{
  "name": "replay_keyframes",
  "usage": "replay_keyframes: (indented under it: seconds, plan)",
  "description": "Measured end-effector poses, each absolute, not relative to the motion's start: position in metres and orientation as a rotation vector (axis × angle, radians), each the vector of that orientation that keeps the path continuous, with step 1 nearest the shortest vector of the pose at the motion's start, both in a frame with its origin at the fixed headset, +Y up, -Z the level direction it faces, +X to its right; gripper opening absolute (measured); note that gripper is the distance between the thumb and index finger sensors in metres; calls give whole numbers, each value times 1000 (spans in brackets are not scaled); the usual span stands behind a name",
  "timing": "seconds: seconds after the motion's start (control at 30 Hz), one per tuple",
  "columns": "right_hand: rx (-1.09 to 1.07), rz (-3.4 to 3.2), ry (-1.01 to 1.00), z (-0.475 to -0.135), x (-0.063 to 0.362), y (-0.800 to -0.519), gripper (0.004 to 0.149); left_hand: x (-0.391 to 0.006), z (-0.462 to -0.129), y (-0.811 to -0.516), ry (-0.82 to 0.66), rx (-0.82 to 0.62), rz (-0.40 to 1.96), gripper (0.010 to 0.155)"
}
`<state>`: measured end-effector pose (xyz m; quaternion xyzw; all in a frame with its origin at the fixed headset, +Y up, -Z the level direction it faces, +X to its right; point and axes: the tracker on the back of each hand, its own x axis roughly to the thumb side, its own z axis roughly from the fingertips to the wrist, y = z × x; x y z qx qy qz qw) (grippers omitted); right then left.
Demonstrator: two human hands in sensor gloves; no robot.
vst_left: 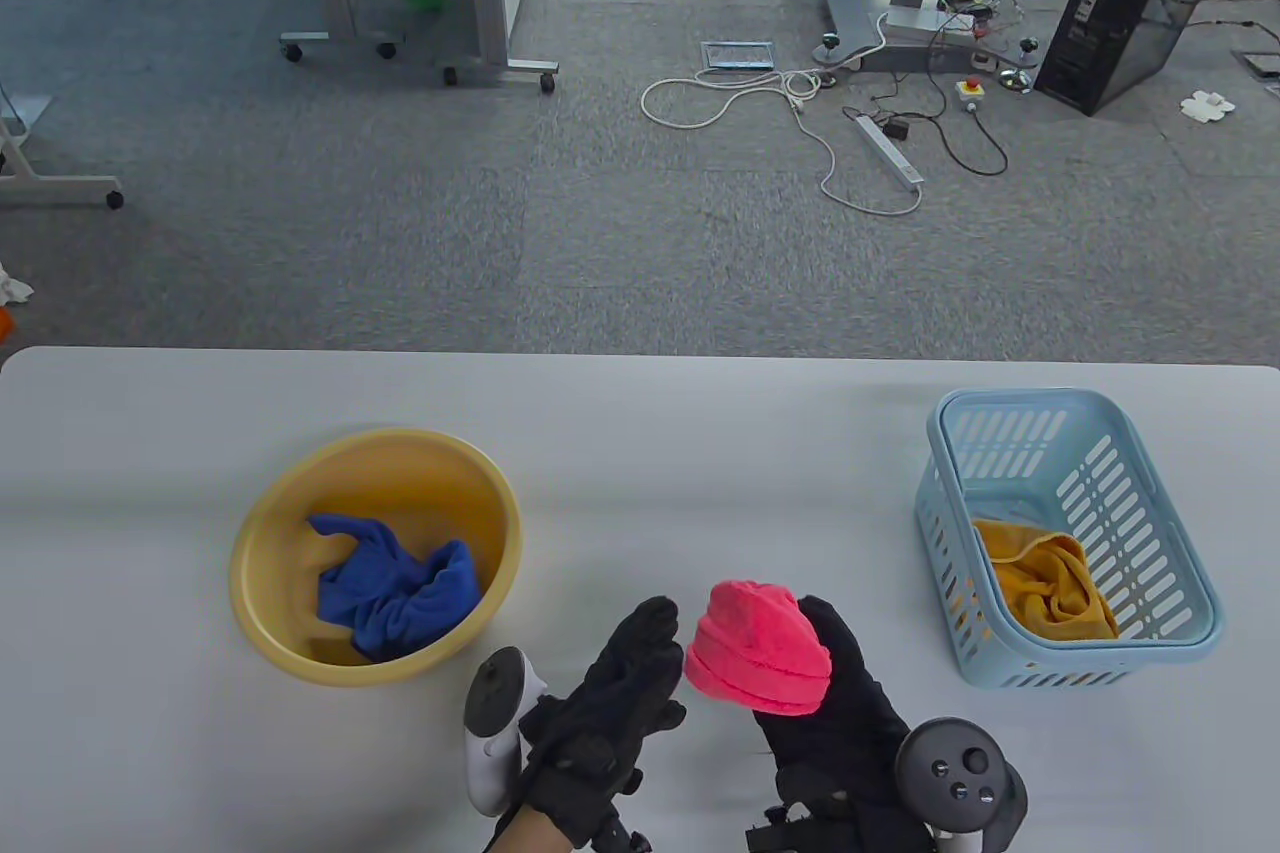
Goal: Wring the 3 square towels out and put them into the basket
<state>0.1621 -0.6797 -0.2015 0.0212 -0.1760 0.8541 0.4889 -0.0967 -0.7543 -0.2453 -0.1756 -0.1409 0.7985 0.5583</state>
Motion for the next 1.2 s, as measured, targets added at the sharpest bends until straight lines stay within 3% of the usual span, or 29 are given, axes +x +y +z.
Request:
replay_keyframes:
  seconds: [0.37,0.47,0.67,0.9,1.2]
  plan:
    - [188,2476,-715,-194,143,-669,77,-101,-246,-757,-274,-511,1913,86]
    - [201,2499,-729,-193,141,-669,77,-101,-243,-759,-264,-527,1956,95]
    - [252,2554,-768,-191,133,-669,77,-97,-240,-759,-255,-613,1991,102]
    - [413,2781,-945,-184,110,-672,78,-91,-236,-755,-286,-768,2051,104]
    - [540,2857,-986,-180,93,-678,78,-92,-240,-755,-313,-741,2039,104]
